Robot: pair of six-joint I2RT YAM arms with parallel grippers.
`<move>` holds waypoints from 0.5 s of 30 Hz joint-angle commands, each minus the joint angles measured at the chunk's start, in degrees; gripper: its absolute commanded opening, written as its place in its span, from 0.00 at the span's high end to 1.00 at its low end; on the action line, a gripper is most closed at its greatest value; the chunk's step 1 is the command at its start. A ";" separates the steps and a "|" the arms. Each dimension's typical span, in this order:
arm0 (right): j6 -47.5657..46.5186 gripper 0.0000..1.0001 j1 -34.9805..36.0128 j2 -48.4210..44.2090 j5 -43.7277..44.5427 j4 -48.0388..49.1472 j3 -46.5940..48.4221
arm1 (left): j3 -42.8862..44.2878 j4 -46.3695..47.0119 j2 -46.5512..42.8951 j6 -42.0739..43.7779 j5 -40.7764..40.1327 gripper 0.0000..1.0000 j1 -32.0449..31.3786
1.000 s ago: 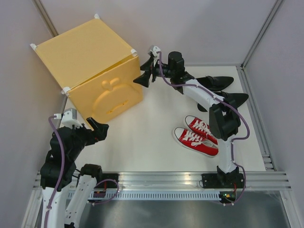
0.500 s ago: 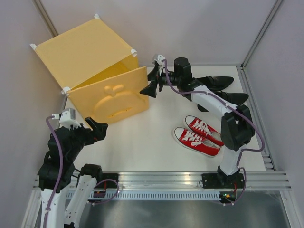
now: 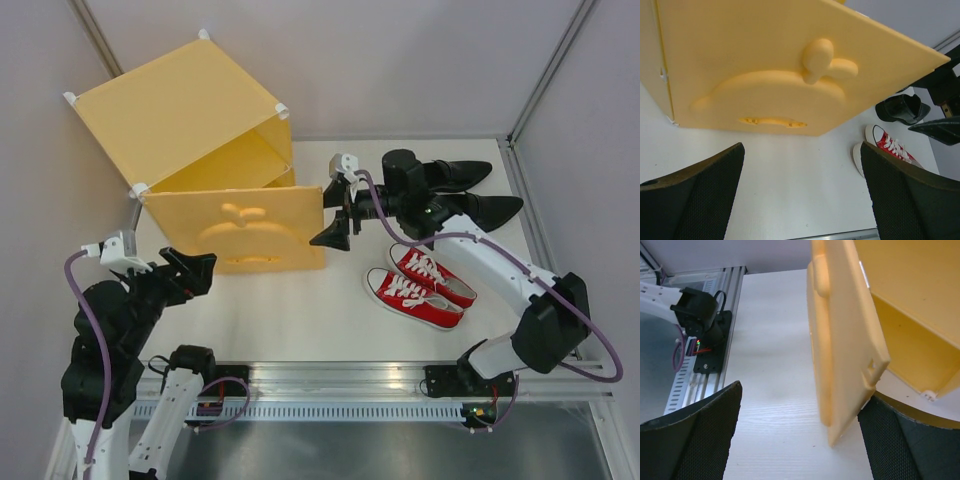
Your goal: Place and organize the shoes in the shoe cabinet
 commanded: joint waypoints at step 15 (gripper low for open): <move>3.43 0.04 12.82 -23.61 5.39 -1.77 -18.38 | 9.67 -3.74 -0.27 -3.26 -1.40 0.00 -0.16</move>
